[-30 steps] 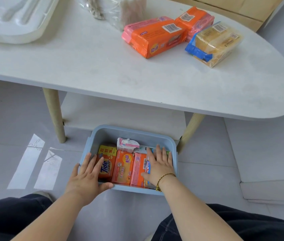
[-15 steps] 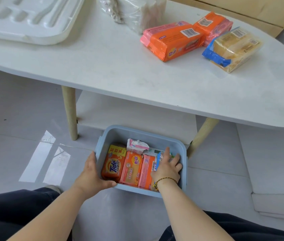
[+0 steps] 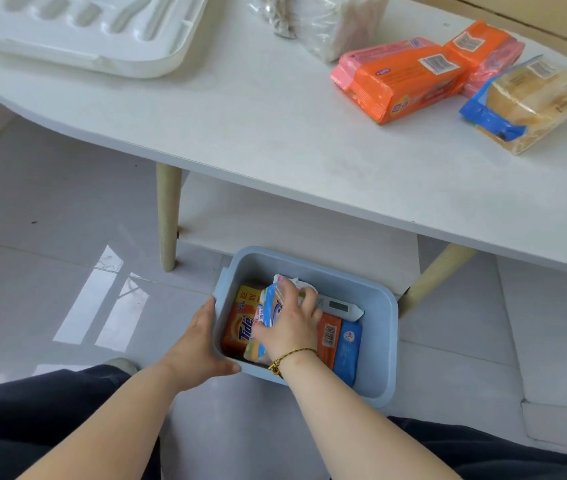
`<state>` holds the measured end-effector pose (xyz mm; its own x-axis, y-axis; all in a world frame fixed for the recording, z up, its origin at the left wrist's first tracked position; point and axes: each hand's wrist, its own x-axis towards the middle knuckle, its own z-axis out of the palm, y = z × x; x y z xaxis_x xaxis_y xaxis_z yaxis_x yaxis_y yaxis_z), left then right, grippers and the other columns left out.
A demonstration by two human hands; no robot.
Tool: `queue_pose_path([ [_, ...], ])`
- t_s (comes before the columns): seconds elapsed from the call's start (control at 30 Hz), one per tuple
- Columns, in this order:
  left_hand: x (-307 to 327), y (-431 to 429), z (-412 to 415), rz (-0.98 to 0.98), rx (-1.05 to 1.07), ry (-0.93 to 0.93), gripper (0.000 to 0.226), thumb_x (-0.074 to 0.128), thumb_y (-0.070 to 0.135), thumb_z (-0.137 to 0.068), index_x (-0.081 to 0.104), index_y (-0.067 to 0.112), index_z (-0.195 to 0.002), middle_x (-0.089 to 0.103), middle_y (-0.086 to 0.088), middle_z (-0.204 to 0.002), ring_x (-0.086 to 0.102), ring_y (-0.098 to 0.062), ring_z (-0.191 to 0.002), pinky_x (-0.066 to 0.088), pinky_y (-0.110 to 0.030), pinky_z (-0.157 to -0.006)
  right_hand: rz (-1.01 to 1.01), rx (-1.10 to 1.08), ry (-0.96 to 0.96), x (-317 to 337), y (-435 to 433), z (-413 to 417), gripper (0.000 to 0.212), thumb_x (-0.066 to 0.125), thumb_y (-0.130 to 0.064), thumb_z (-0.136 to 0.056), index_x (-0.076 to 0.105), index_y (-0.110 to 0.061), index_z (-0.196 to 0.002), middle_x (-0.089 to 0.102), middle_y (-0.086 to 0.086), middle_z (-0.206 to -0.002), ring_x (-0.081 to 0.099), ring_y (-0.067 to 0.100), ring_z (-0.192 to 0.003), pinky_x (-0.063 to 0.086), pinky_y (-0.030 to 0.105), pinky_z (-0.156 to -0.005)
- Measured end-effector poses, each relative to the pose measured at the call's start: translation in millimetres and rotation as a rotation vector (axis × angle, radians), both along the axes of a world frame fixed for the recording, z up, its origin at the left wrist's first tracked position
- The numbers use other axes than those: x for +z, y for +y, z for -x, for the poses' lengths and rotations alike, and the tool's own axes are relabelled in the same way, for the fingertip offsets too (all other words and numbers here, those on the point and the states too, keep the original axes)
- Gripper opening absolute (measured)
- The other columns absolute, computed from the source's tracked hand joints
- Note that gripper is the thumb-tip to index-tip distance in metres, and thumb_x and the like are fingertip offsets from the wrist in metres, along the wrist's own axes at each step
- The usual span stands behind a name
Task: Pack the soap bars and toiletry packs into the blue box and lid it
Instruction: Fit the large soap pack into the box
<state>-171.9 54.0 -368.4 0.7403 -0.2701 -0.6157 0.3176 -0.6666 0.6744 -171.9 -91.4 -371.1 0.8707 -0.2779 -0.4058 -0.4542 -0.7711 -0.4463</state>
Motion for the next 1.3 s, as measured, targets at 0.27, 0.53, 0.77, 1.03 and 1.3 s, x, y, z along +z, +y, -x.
queue_pose_path([
  [0.27, 0, 4, 0, -0.02, -0.013, -0.028, 0.113, 0.077, 0.017, -0.072, -0.009, 0.011, -0.144, 0.0, -0.002, -0.156, 0.011, -0.014, -0.142, 0.018, -0.022, -0.11, -0.052, 0.121, 0.102, -11, 30, -22, 0.061, 0.059, -0.038, -0.082, 0.033, -0.022, -0.136, 0.019, 0.008, -0.147, 0.025, 0.032, -0.129, 0.03, 0.038, -0.106],
  [0.53, -8, 7, 0, -0.009, -0.009, -0.036, 0.116, 0.08, 0.021, -0.069, -0.007, 0.016, -0.145, 0.007, 0.002, -0.155, 0.02, -0.015, -0.14, 0.025, -0.027, -0.11, -0.081, 0.381, 0.291, 4, 9, -81, 0.036, 0.033, -0.024, -0.093, 0.044, -0.013, -0.061, 0.044, 0.004, -0.066, 0.046, 0.022, -0.074, 0.033, 0.028, -0.056],
  [0.77, -16, 12, -1, -0.037, -0.034, -0.055, 0.118, 0.08, 0.028, -0.067, -0.01, 0.022, -0.144, 0.011, 0.006, -0.154, 0.026, -0.013, -0.137, 0.031, -0.026, -0.109, -0.061, 0.553, 0.713, -16, 12, -110, 0.031, 0.048, -0.047, -0.081, 0.047, -0.021, -0.064, 0.053, 0.0, -0.068, 0.05, 0.015, -0.062, 0.035, 0.024, -0.054],
  [1.03, -15, 12, -1, -0.085, -0.068, -0.086, 0.116, 0.077, 0.035, -0.07, -0.011, 0.024, -0.144, 0.011, 0.009, -0.154, 0.03, -0.013, -0.135, 0.035, -0.024, -0.103, -0.046, 0.596, 0.723, -19, 10, -114, 0.033, 0.049, -0.048, -0.08, 0.048, -0.019, -0.064, 0.054, 0.001, -0.069, 0.05, 0.016, -0.063, 0.035, 0.024, -0.055],
  [1.3, -15, 13, 0, -0.069, -0.061, -0.083, 0.117, 0.078, 0.035, -0.069, -0.01, 0.024, -0.144, 0.012, 0.007, -0.154, 0.029, -0.013, -0.136, 0.034, -0.026, -0.105, -0.133, 0.405, 0.269, -20, 3, -77, 0.039, 0.044, -0.041, -0.089, 0.059, -0.01, -0.108, 0.062, 0.013, -0.117, 0.057, 0.029, -0.108, 0.043, 0.03, -0.081],
])
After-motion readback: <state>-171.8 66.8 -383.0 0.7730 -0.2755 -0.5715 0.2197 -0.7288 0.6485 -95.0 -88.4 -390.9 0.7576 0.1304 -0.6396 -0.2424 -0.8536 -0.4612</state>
